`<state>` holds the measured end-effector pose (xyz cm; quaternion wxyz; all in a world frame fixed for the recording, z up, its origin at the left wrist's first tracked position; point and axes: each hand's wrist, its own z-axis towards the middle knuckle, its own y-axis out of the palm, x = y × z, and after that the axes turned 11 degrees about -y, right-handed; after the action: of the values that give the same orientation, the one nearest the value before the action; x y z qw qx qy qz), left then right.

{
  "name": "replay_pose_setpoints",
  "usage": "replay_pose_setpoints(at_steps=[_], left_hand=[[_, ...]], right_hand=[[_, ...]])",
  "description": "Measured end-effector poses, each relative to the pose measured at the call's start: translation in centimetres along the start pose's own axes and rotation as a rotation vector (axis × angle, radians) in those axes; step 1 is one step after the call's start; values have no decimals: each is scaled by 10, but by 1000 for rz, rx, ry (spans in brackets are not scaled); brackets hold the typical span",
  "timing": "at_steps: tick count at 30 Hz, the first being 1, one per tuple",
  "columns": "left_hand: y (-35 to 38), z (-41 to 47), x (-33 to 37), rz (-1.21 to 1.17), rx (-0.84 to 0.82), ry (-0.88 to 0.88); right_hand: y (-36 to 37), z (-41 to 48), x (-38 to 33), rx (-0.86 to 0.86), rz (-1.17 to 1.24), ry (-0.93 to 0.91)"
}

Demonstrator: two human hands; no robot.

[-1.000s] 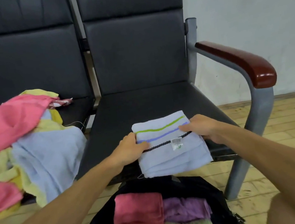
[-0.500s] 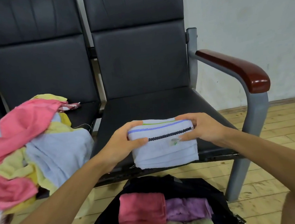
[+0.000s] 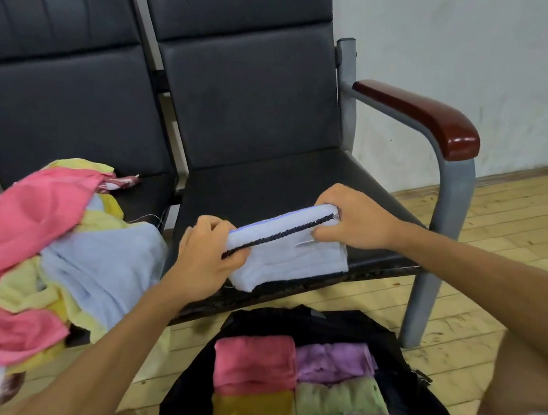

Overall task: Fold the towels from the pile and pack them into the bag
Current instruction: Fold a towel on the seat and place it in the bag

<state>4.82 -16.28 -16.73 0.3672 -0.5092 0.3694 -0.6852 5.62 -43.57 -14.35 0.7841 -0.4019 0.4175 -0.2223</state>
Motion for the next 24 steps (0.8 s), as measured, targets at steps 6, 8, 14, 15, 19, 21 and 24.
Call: replay_pose_setpoints(at_steps=[6,8,14,15,19,21,24], left_hand=[[-14,-15,11,-693,-156,-309],[-10,-19,17,-930,-200,-471],[13,-53,36,-1306,-409,-674],[18,-61,35,-1296,-484,-677],[43,-79,29,-1145,-727,-647],[59,-86,26,-1105,-771,-629],[87,-87,20,-1031,-774,-615]], right_hand=[[-4,-14,-14,2,563,324],[0,-21,-19,17,681,388],[13,-54,-20,43,835,479],[14,-61,-18,24,865,511],[16,-90,-3,-177,1051,695],[24,-102,8,-241,1119,841],[50,-114,33,-229,1121,1012]])
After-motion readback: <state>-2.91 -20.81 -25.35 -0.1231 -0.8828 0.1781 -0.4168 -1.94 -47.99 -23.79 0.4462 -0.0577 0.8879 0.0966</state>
